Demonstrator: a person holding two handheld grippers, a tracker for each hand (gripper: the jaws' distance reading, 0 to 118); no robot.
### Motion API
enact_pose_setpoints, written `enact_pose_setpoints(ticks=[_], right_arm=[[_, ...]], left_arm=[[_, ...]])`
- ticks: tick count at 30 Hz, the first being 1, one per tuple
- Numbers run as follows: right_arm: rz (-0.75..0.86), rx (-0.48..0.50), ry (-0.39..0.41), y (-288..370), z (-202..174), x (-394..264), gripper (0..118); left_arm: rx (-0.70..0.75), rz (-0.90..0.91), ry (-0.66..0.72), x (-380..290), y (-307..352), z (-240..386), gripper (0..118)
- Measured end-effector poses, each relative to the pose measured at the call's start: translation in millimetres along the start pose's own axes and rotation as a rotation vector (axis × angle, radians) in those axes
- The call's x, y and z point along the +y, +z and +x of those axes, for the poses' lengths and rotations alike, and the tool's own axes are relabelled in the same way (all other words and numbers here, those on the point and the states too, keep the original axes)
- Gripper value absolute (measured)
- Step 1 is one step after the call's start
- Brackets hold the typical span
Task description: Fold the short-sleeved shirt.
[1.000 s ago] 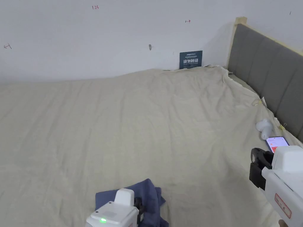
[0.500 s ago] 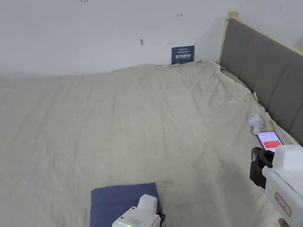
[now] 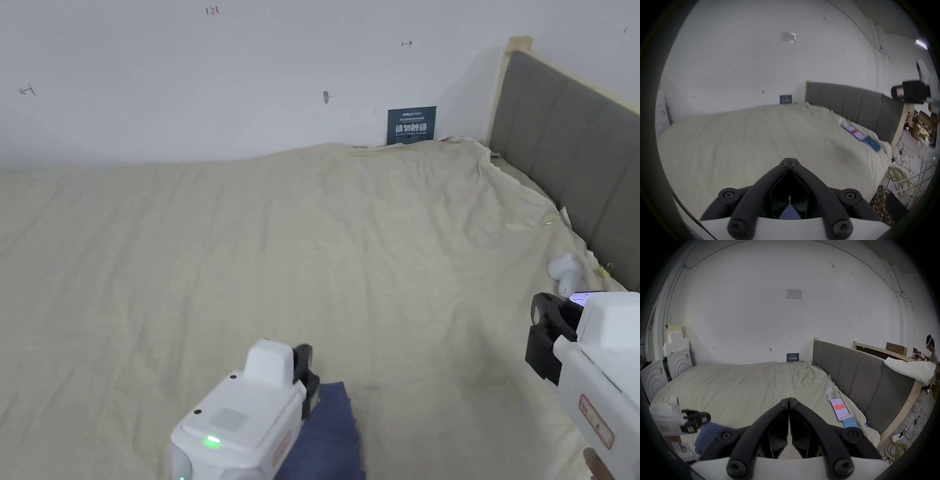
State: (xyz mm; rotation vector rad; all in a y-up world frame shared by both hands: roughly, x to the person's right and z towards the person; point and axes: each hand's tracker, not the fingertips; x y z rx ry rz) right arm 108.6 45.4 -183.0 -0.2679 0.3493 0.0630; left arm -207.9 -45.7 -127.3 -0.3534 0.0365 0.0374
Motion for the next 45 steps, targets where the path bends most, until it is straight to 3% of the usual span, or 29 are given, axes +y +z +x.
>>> enact_pose_setpoints(ticks=[10, 22, 33, 45], right_arm=[[0.113, 0.083, 0.001, -6, -37, 17, 0], [0.158, 0.119, 0.032, -12, -79, 25, 0], [0.107, 0.166, 0.037, -28, -96, 13, 0], [-0.148, 0.312, 0.099, -96, -177, -75, 0]], left_arm=[[0.243, 0.194, -0.019, 58, 62, -64, 0], [0.434, 0.287, 0.050, 61, 113, -121, 0], [0.419, 0.259, 0.105, 55, 111, -131, 0], [0.372, 0.162, 0.079, 37, 109, -138, 0]])
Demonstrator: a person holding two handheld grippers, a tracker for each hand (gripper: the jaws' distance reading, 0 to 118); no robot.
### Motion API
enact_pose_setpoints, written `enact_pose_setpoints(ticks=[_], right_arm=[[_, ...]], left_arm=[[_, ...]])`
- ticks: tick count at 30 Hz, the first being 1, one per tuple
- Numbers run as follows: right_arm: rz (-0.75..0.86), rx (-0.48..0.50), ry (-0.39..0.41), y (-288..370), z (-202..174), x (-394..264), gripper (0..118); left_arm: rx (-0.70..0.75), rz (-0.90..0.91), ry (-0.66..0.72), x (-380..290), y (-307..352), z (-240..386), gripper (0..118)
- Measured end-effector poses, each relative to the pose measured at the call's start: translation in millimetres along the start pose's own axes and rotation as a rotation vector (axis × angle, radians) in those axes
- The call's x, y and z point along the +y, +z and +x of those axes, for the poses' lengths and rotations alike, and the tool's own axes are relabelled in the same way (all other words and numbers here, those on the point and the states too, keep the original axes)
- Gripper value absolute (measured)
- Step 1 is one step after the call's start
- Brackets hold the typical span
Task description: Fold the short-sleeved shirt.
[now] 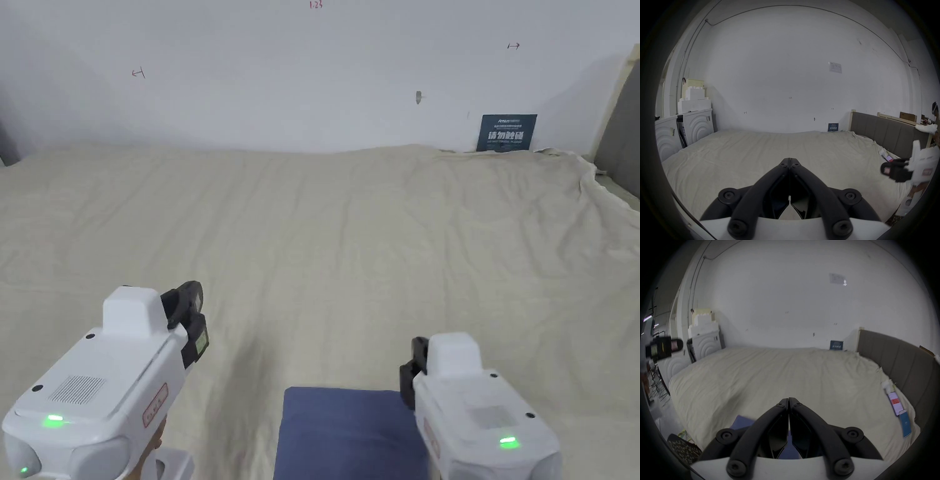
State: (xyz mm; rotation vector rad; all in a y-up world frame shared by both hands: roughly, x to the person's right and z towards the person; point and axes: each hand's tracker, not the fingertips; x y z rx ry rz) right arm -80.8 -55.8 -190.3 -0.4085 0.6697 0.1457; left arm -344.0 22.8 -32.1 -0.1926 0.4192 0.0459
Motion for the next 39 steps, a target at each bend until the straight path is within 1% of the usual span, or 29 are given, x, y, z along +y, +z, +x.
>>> enact_pose_setpoints(ticks=[5, 10, 13, 14, 15, 17, 18, 19, 20, 21, 22, 23, 24, 25, 26, 27, 31, 33, 35, 36, 37, 38, 39], right_arm=[[-0.115, 0.019, 0.032, -32, -23, -44, 0], [-0.213, 0.023, 0.021, -46, -31, -83, 0], [-0.297, 0.023, -0.012, -57, -30, -110, 0], [-0.279, 0.028, -0.020, -58, -29, -119, 0], [-0.191, 0.017, -0.022, -52, -30, -121, 0], [-0.197, 0.007, 0.008, -48, -36, -119, 0], [-0.184, 0.008, 0.026, -47, -36, -120, 0], [-0.186, 0.010, 0.027, -50, -33, -123, 0], [-0.184, 0.011, 0.022, -53, -28, -126, 0], [-0.184, 0.014, 0.015, -53, -27, -125, 0], [-0.186, 0.017, 0.014, -54, -26, -125, 0], [-0.188, 0.019, 0.017, -54, -25, -124, 0], [-0.189, 0.021, 0.021, -59, -22, -129, 0], [-0.190, 0.022, 0.026, -59, -21, -129, 0], [-0.190, 0.023, 0.029, -59, -21, -129, 0], [-0.191, 0.023, 0.029, -60, -20, -129, 0], [-0.195, 0.024, 0.023, -64, -17, -131, 0], [-0.199, 0.025, 0.024, -65, -17, -133, 0], [-0.202, 0.027, 0.024, -65, -16, -132, 0], [-0.204, 0.028, 0.023, -63, -18, -130, 0], [-0.205, 0.029, 0.022, -63, -18, -130, 0], [-0.207, 0.030, 0.021, -64, -17, -129, 0], [-0.208, 0.031, 0.019, -64, -17, -129, 0]], left_arm=[[-0.014, -0.043, 0.001, -12, -4, -6, 0], [-0.021, -0.088, 0.004, -25, -11, -10, 0], [-0.033, -0.113, 0.021, -35, -17, -12, 0], [-0.044, -0.133, 0.036, -38, -19, -11, 0], [-0.060, -0.162, 0.053, -42, -22, -11, 0], [-0.076, -0.197, 0.075, -50, -27, -9, 0], [-0.092, -0.224, 0.087, -55, -30, -7, 4], [-0.116, -0.255, 0.103, -59, -34, -5, 7], [-0.128, -0.299, 0.121, -63, -38, -4, 11], [-0.144, -0.343, 0.135, -67, -43, -1, 22], [-0.157, -0.372, 0.150, -70, -46, 3, 37], [-0.167, -0.418, 0.169, -76, -51, 6, 55], [-0.173, -0.461, 0.191, -81, -57, 9, 76], [-0.179, -0.505, 0.217, -88, -63, 11, 85], [-0.191, -0.561, 0.228, -93, -69, 14, 90], [-0.213, -0.597, 0.237, -100, -75, 17, 93], [-0.289, -0.750, 0.284, -125, -101, 24, 93], [-0.294, -0.809, 0.314, -136, -113, 26, 93], [-0.306, -0.889, 0.309, -147, -124, 30, 92], [-0.316, -0.920, 0.300, -152, -129, 33, 91], [-0.315, -0.933, 0.307, -156, -132, 34, 86], [-0.321, -0.927, 0.315, -160, -135, 33, 82], [-0.313, -0.919, 0.293, -157, -133, 35, 81]])
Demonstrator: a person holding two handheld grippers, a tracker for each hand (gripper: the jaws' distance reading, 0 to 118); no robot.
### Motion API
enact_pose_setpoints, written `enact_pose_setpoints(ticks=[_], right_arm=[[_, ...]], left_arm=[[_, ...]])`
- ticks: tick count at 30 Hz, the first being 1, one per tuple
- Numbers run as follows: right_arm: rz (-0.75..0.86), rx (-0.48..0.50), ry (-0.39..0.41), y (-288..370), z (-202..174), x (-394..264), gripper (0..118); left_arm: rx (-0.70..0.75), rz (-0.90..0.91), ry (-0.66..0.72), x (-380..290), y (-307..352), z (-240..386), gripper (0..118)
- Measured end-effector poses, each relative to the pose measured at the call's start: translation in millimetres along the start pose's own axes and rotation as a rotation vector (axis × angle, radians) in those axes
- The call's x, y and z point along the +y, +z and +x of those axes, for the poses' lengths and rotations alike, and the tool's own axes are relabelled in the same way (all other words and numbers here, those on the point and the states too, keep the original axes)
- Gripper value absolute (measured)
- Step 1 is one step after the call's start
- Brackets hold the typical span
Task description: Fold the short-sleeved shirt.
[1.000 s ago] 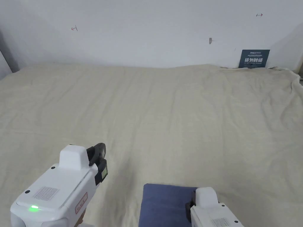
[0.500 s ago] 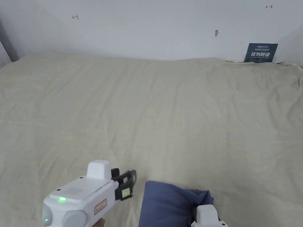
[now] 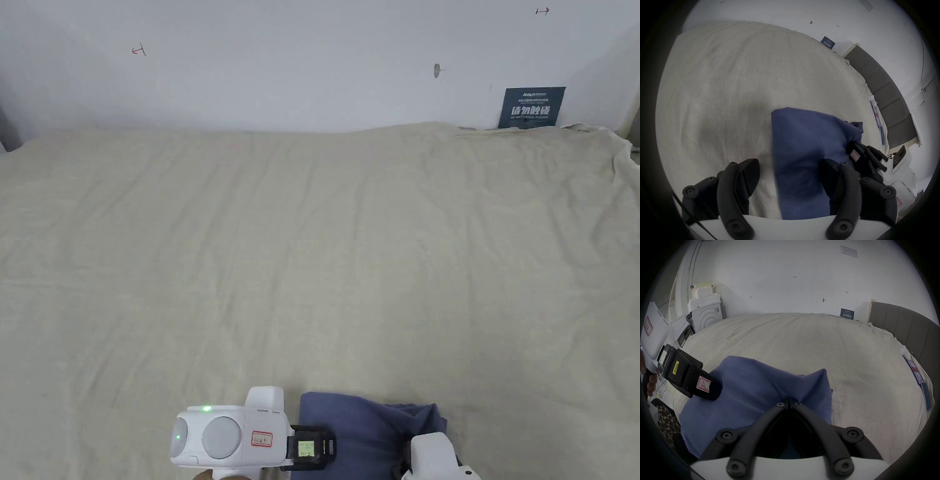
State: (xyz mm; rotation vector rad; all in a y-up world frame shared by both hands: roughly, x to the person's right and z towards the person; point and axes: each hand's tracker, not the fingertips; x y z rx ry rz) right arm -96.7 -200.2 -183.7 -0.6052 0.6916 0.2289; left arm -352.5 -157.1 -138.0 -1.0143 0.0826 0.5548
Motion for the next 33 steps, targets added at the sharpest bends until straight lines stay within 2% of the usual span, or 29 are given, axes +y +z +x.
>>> enact_pose_setpoints(ticks=[1, 2, 3, 5, 7, 9, 15, 19, 27, 30, 33], right_arm=[[0.000, 0.001, -0.003, 6, -5, 3, 0], [0.002, 0.002, -0.007, 6, -5, 3, 0], [0.003, 0.001, -0.011, 6, -5, 3, 0], [0.005, 0.001, -0.013, 8, -6, 4, 0], [0.002, 0.005, -0.021, 8, -5, 5, 0], [-0.006, 0.010, -0.027, 12, -6, 11, 0], [-0.041, 0.045, -0.057, 23, 2, 31, 0], [0.098, 0.052, -0.095, 58, 15, 56, 0], [0.352, 0.006, -0.032, 121, 48, 123, 0], [0.418, -0.004, -0.009, 140, 50, 146, 0], [0.472, -0.032, 0.010, 146, 51, 159, 0]], left_arm=[[-0.001, -0.004, -0.031, 2, 4, 3, 75], [-0.030, -0.005, -0.061, 3, 8, 5, 64], [-0.094, -0.016, -0.049, 2, 10, 7, 44], [-0.056, -0.016, -0.032, 2, 9, 11, 40], [-0.057, -0.024, -0.049, 2, 7, 10, 31], [-0.075, -0.028, 0.000, 3, 7, 8, 22], [-0.054, 0.001, -0.080, 2, 21, 20, 14], [-0.076, 0.030, -0.110, 13, 40, 22, 14], [0.065, 0.076, -0.192, 48, 86, -15, 14], [0.163, 0.088, -0.229, 65, 112, -46, 14], [0.240, 0.109, -0.192, 82, 142, -91, 14]])
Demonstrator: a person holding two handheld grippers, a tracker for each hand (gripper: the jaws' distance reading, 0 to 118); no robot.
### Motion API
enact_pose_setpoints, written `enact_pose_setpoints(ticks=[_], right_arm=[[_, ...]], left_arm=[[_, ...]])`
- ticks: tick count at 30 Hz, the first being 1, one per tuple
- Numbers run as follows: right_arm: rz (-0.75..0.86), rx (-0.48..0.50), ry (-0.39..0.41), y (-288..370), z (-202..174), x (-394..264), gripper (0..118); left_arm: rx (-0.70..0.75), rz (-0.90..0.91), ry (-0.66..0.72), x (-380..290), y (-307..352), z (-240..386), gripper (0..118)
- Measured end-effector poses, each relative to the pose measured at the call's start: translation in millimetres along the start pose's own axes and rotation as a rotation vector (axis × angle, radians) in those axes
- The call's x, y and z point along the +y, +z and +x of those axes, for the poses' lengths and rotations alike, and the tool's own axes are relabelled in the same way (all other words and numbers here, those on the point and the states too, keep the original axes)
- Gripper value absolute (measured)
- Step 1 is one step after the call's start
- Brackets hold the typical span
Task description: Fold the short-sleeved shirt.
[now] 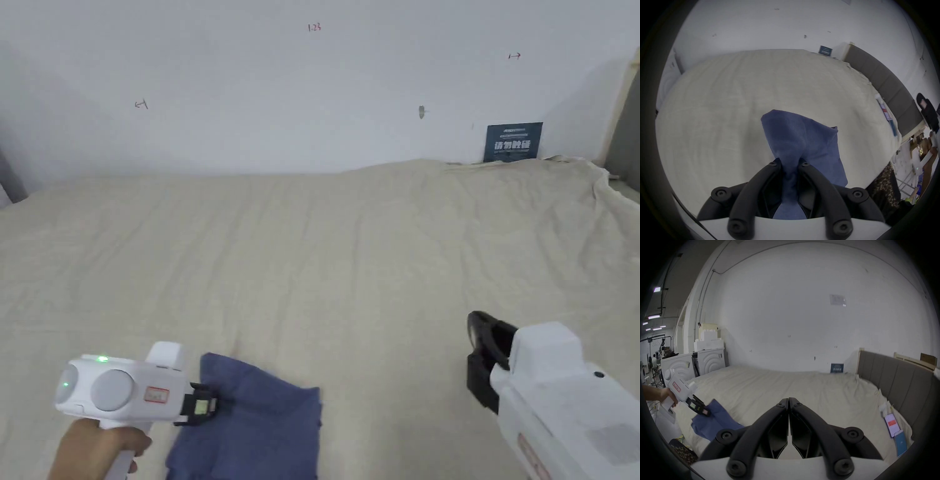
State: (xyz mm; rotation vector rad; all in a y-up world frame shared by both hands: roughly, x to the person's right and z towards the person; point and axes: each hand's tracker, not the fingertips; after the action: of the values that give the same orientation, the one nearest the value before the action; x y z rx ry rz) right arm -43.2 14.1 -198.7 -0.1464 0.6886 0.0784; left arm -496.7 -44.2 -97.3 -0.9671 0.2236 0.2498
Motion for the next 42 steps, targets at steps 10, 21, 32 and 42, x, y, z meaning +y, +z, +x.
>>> enact_pose_setpoints(ticks=[10, 21, 32, 42], right_arm=[[-0.030, -0.023, -0.007, -30, -17, 1, 0], [-0.106, -0.039, -0.012, -61, -28, -13, 0], [-0.129, -0.040, -0.021, -47, -17, -13, 0], [-0.062, -0.073, 0.002, -19, 0, 23, 0]], left_arm=[[0.285, 0.017, 0.220, -5, 49, -183, 14], [0.365, -0.046, 0.438, -52, 2, -248, 14], [0.511, 0.109, 0.425, -58, 29, -199, 117], [0.518, 0.568, 0.301, -23, 116, -115, 117]])
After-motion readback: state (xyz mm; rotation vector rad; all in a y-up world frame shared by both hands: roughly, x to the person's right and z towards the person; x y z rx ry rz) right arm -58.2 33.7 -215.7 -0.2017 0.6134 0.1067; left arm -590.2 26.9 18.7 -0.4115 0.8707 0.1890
